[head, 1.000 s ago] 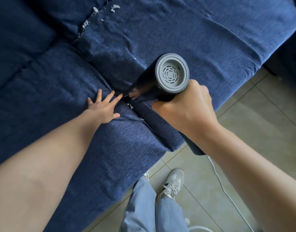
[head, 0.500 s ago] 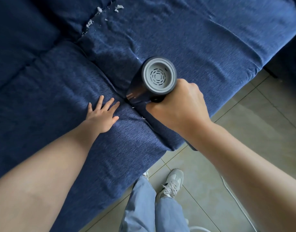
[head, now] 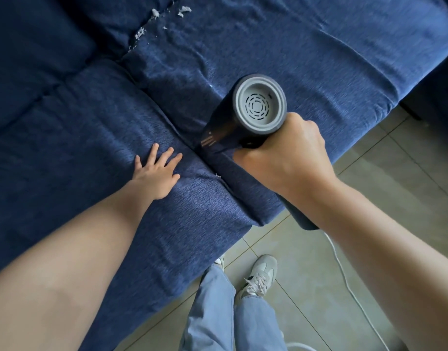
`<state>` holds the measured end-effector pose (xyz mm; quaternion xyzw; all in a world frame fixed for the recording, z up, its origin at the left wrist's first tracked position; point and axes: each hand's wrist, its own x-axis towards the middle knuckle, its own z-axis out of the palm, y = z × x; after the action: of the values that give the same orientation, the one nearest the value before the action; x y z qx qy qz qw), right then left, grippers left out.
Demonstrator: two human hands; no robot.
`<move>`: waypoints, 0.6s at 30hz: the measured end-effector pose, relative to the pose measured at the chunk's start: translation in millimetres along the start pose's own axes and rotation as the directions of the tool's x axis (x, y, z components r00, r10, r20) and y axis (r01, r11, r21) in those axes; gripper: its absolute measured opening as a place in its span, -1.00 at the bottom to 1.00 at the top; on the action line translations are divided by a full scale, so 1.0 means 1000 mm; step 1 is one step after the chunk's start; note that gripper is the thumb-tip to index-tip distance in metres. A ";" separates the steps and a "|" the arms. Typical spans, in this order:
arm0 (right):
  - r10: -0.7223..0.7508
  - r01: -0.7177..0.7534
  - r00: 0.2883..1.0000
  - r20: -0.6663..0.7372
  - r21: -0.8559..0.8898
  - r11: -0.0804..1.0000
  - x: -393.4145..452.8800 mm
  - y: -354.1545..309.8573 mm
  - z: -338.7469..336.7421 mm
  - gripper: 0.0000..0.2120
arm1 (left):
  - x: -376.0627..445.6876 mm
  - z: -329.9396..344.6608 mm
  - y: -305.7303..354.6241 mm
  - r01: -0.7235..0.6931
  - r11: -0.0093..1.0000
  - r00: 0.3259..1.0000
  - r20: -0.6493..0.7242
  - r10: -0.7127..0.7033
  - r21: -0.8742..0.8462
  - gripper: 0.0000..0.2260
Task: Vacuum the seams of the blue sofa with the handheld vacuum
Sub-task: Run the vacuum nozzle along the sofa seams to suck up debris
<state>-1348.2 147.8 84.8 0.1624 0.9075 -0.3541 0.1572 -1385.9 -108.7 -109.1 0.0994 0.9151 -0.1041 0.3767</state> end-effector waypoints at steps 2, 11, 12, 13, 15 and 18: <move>0.009 -0.008 0.999 0.032 -0.037 0.999 -0.001 0.003 0.004 -0.66 | -0.001 0.000 0.001 0.008 1.000 1.000 -0.002 -0.008 -0.005 -0.49; 0.099 -0.097 0.995 0.017 -0.083 0.992 -0.014 0.040 -0.008 -0.70 | 0.001 -0.005 0.014 0.091 0.990 0.996 0.033 -0.088 -0.110 -0.45; 0.091 -0.090 0.996 0.007 -0.071 0.993 -0.015 0.040 -0.009 -0.68 | 0.001 -0.005 0.017 0.103 0.988 0.995 0.032 -0.100 -0.117 -0.44; 0.075 -0.075 0.997 -0.004 -0.056 0.996 -0.017 0.038 -0.008 -0.65 | 0.001 -0.005 0.019 0.116 0.986 0.993 0.030 -0.113 -0.119 -0.43; 0.042 -0.042 0.999 -0.015 -0.025 0.999 -0.019 0.037 -0.004 -0.67 | 0.002 -0.006 0.022 0.135 0.984 0.991 0.026 -0.133 -0.116 -0.43; 0.041 -0.041 0.999 0.015 -0.042 0.998 -0.023 0.044 -0.001 -0.69 | 0.004 -0.006 0.026 0.141 0.984 0.990 0.030 -0.139 -0.107 -0.42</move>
<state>-1309.9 174.9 69.1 0.1748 0.9099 -0.3331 0.1751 -1386.1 -81.4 -110.4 0.0130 0.9197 -0.0816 0.3837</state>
